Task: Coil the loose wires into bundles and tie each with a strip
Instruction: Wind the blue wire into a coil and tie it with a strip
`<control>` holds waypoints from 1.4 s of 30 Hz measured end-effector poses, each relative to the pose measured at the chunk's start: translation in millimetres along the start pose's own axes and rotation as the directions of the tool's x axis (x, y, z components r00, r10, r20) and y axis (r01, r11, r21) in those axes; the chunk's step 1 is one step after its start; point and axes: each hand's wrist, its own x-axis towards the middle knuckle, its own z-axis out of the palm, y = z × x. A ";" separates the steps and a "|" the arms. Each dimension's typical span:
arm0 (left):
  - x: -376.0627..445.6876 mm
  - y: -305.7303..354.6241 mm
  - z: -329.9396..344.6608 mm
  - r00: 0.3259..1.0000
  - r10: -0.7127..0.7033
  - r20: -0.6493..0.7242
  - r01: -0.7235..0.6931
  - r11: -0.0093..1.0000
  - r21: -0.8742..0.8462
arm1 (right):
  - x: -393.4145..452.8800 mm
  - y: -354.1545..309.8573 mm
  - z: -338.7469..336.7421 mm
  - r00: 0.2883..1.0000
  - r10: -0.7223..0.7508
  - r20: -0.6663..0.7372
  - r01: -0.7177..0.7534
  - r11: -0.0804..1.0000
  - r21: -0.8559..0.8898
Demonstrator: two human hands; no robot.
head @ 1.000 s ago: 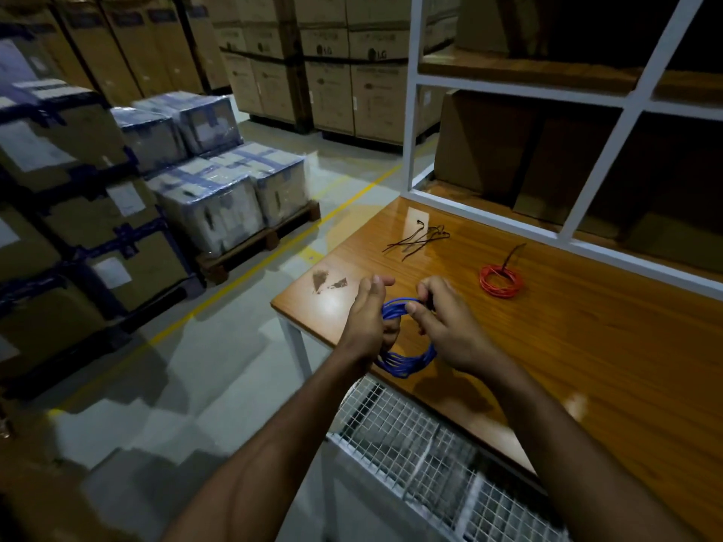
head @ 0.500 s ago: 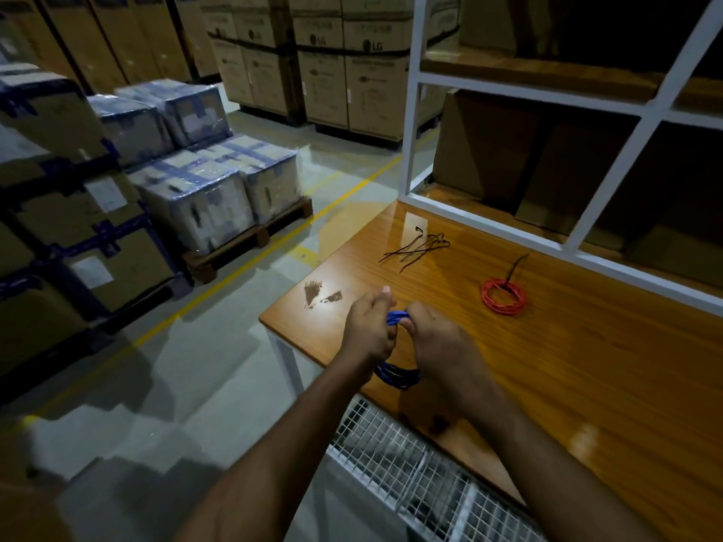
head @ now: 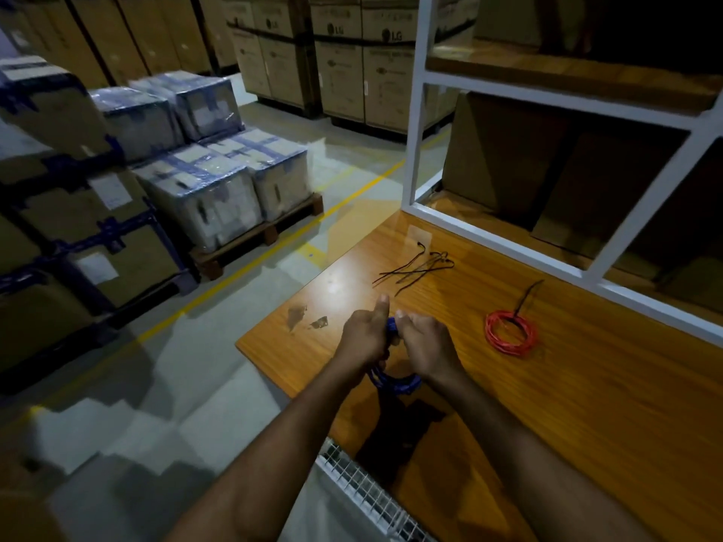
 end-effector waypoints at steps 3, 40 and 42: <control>9.8 0.1 -3.6 0.952 -0.202 0.228 0.255 0.938 -0.233 | 14.5 9.9 3.6 0.998 -0.045 -0.038 0.040 0.993 -0.113; 24.2 -7.3 -55.4 0.958 -0.286 0.028 0.226 0.691 -0.686 | 212.5 73.4 -50.3 0.713 0.701 -0.014 -0.623 0.643 0.446; 19.4 -7.0 -61.0 0.958 -0.285 0.039 0.233 0.686 -0.690 | 204.0 67.4 -56.9 0.745 0.667 0.011 -0.590 0.652 0.476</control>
